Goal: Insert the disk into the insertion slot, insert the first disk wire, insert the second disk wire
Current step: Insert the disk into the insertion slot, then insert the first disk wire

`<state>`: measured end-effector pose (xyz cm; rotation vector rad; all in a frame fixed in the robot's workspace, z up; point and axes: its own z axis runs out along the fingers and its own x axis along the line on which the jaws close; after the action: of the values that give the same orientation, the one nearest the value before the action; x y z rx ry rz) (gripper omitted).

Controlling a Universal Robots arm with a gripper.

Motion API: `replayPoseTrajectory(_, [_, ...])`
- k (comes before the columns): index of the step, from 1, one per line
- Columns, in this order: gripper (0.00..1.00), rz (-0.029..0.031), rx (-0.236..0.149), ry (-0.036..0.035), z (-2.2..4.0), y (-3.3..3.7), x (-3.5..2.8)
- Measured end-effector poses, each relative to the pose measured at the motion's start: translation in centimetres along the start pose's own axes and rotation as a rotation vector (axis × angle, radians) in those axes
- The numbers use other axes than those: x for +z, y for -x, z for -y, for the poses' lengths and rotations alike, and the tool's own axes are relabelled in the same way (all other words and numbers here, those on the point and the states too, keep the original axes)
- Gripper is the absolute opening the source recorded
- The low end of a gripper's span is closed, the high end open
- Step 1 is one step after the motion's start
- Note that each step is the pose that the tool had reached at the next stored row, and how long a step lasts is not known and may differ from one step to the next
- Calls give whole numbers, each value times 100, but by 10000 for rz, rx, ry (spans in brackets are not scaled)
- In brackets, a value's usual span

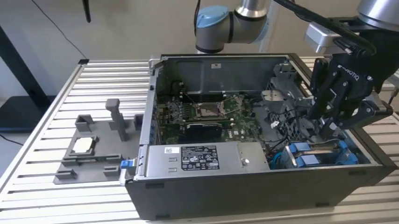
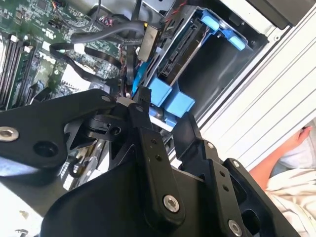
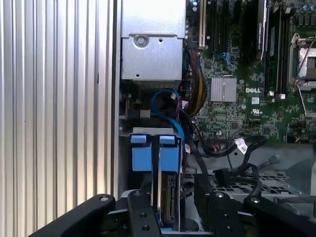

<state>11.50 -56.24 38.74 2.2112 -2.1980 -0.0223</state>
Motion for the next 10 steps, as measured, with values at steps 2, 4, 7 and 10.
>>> replayPoseTrajectory(2, [47, -3, 1, -77, -2, 15, -17])
replayPoseTrajectory(4, [47, -5, 2, -218, -3, 34, -28])
replayPoseTrajectory(7, [47, 7, 4, -580, -7, 65, -30])
replayPoseTrajectory(10, [47, 42, 7, -970, -13, 95, -30])
